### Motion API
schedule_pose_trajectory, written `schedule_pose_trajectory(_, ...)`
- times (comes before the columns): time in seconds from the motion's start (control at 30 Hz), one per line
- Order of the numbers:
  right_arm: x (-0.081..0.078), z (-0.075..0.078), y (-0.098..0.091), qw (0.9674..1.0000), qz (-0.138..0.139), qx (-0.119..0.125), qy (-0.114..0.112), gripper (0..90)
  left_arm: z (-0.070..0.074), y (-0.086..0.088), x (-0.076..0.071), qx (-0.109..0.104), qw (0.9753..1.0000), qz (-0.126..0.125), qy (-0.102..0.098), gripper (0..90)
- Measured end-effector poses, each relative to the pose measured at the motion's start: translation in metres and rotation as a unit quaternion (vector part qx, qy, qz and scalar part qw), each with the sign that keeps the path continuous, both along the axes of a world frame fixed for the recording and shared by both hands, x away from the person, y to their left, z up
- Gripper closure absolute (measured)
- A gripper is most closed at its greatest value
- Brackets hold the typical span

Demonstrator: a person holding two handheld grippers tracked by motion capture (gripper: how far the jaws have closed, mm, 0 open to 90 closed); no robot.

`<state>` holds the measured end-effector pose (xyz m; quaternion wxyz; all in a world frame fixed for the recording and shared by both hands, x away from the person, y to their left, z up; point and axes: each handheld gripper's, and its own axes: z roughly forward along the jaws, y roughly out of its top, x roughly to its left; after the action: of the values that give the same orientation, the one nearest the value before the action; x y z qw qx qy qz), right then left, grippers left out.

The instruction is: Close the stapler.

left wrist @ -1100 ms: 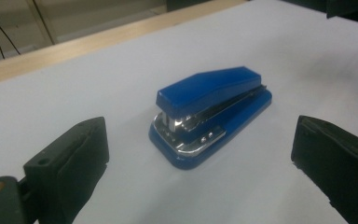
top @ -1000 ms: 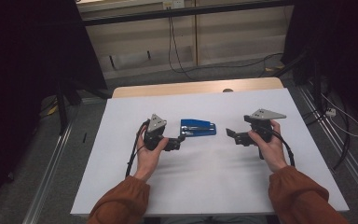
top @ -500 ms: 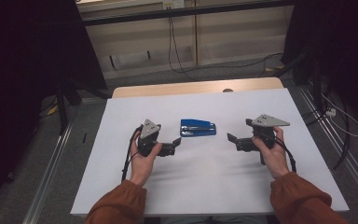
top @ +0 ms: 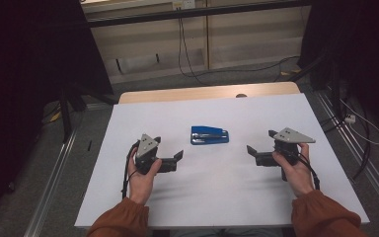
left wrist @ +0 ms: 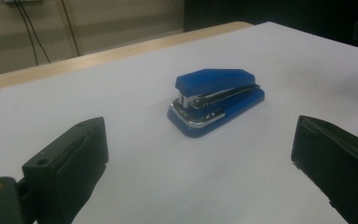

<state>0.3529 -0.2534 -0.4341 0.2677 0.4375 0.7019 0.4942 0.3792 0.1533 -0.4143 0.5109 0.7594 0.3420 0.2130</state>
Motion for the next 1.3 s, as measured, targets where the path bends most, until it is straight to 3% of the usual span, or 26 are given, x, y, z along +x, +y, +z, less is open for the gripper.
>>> schedule_pose_trajectory(0.4, -0.018, 0.002, -0.011, 0.9999, -0.012, -0.003, -0.008, 0.9, 0.001, 0.023, -0.012, -0.018, 0.9995, 0.026, 0.005, 4.0)
schedule_pose_trajectory(0.5, -0.021, 0.001, -0.014, 0.9997, -0.021, -0.005, -0.010, 0.9, 0.001, 0.028, -0.015, -0.015, 0.9994, 0.030, 0.003, 4.0)
schedule_pose_trajectory(0.6, -0.025, 0.002, -0.018, 0.9997, -0.024, -0.002, -0.008, 1.0, 0.001, 0.032, -0.018, 0.001, 0.9994, 0.034, -0.002, 4.0)
schedule_pose_trajectory(1.07, -0.050, 0.004, -0.031, 0.9981, -0.051, -0.011, -0.033, 1.8, 0.000, 0.047, -0.036, -0.014, 0.9987, 0.049, -0.005, 4.0)
schedule_pose_trajectory(1.3, -0.066, 0.002, -0.041, 0.9971, -0.068, -0.008, -0.033, 1.6, 0.000, 0.053, -0.048, -0.005, 0.9988, 0.048, -0.004, 4.0)
